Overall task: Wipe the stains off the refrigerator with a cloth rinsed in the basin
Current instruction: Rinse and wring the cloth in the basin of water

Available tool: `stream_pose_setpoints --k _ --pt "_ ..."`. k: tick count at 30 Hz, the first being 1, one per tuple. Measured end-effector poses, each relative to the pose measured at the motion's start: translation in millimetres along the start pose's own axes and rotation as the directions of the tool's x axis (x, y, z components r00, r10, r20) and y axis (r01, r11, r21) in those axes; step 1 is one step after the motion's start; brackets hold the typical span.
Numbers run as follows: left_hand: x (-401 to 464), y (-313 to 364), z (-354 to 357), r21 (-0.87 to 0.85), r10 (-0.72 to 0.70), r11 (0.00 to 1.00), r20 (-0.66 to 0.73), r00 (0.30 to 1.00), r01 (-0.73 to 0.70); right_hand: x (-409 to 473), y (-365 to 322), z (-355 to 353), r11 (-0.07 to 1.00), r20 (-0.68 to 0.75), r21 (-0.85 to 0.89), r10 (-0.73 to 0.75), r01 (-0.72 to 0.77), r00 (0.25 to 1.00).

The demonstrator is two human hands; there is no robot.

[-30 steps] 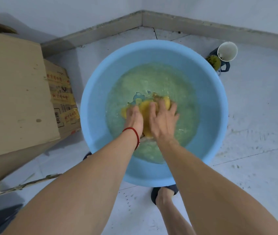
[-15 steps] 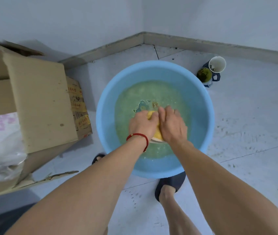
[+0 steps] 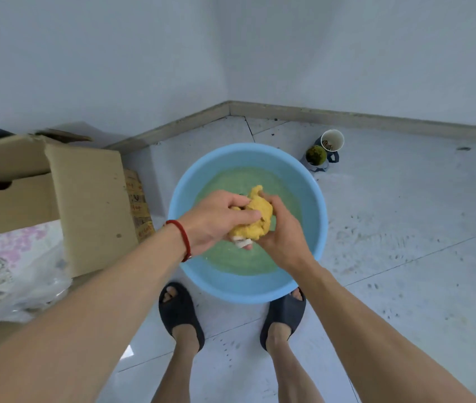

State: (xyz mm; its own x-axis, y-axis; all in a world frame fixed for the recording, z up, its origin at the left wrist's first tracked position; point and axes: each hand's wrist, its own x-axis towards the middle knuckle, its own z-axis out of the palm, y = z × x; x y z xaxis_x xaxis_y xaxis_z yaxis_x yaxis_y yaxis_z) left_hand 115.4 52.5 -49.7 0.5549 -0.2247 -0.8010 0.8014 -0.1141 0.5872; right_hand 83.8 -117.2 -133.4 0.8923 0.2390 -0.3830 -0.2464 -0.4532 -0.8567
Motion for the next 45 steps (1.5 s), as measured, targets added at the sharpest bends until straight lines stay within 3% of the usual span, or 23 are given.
stream_pose_setpoints --k 3,5,7,9,11,12,15,18,19,20,22,24,26,29,31,32,34,35,36,38,40,43,45 --pt "-11 -14 -16 -0.185 -0.057 0.981 -0.03 0.998 0.051 9 -20 -25 0.984 0.025 -0.171 0.064 -0.058 0.998" --pt "-11 -28 -21 -0.14 -0.071 0.989 -0.18 0.981 0.046 12 -31 -41 0.968 0.082 -0.241 0.092 -0.07 0.992" --pt "-12 -39 -18 -0.088 -0.064 0.995 -0.15 0.987 0.051 12 -40 -51 0.967 0.127 -0.246 0.099 -0.065 0.987" --pt "-10 -47 -7 0.083 -0.044 0.995 -0.083 0.996 0.051 13 -47 -58 0.991 0.176 -0.086 0.115 -0.101 0.978" --pt "-7 -50 7 0.314 0.039 0.949 -0.111 0.993 -0.002 10 -62 -63 0.974 0.262 0.137 0.142 -0.183 0.955" --pt "-5 -48 14 0.33 0.094 0.943 -0.117 0.989 -0.051 9 -68 -65 0.949 0.305 0.228 0.145 -0.22 0.941" --pt "4 -43 27 0.129 0.193 0.974 -0.056 0.98 -0.185 1 -76 -75 0.86 0.435 0.395 0.135 -0.324 0.89" --pt "8 -33 29 0.168 0.208 0.966 -0.068 0.976 -0.195 -7 -72 -93 0.755 0.508 0.507 0.128 -0.416 0.852" --pt "10 -30 28 0.296 0.313 0.915 -0.094 0.945 -0.274 -8 -67 -94 0.703 0.458 0.547 0.202 -0.454 0.866" --pt "10 -28 26 0.47 0.469 0.792 -0.059 0.881 -0.39 -8 -63 -91 0.63 0.391 0.603 0.301 -0.489 0.87" --pt "9 -22 26 0.713 0.707 0.4 0.159 0.689 -0.576 -12 -57 -74 0.478 0.373 0.69 0.408 -0.543 0.833" --pt "7 -15 25 0.798 0.769 0.053 0.351 0.535 -0.6 -17 -55 -54 0.283 0.581 0.7 0.309 -0.656 0.753" --pt "11 -14 15 0.849 0.735 -0.152 0.439 0.517 -0.506 -20 -54 -48 0.17 0.751 0.618 0.159 -0.768 0.64" --pt "19 -15 -10 0.833 0.663 -0.273 0.526 0.533 -0.482 -12 -44 -57 0.4 0.861 0.429 0.092 -0.81 0.501" --pt "26 -17 -19 0.81 0.575 -0.348 0.582 0.575 -0.472 -3 -45 -57 0.563 0.86 0.295 0.196 -0.772 0.471" --pt "28 -15 -19 0.817 0.514 -0.357 0.576 0.635 -0.453 2 -47 -53 0.662 0.831 0.213 0.263 -0.718 0.489" --pt "29 -9 -13 0.893 0.341 -0.275 0.436 0.832 -0.356 9 -61 -41 0.897 0.717 -0.119 0.374 -0.425 0.588" --pt "30 -5 -9 0.934 0.262 -0.228 0.33 0.907 -0.275 11 -66 -34 0.914 0.633 -0.349 0.393 -0.207 0.667" --pt "31 -2 -5 0.962 0.215 -0.181 0.241 0.947 -0.204 12 -69 -27 0.84 0.552 -0.543 0.372 -0.017 0.747" --pt "38 -2 1 0.99 0.159 -0.075 0.128 0.979 -0.118 13 -61 -17 0.719 0.431 -0.683 0.261 0.124 0.863" --pt "42 -3 5 0.997 0.034 0.048 0.056 0.998 -0.058 13 -44 -15 0.754 0.41 -0.634 0.14 0.171 0.901" --pt "42 -7 -3 0.872 -0.286 0.48 0.056 0.957 0.093 15 -22 -18 0.726 0.453 -0.601 -0.036 0.335 0.891" --pt "38 -4 -11 0.715 -0.392 0.674 0.131 0.91 0.188 15 -16 -18 0.708 0.446 -0.604 -0.081 0.367 0.891"
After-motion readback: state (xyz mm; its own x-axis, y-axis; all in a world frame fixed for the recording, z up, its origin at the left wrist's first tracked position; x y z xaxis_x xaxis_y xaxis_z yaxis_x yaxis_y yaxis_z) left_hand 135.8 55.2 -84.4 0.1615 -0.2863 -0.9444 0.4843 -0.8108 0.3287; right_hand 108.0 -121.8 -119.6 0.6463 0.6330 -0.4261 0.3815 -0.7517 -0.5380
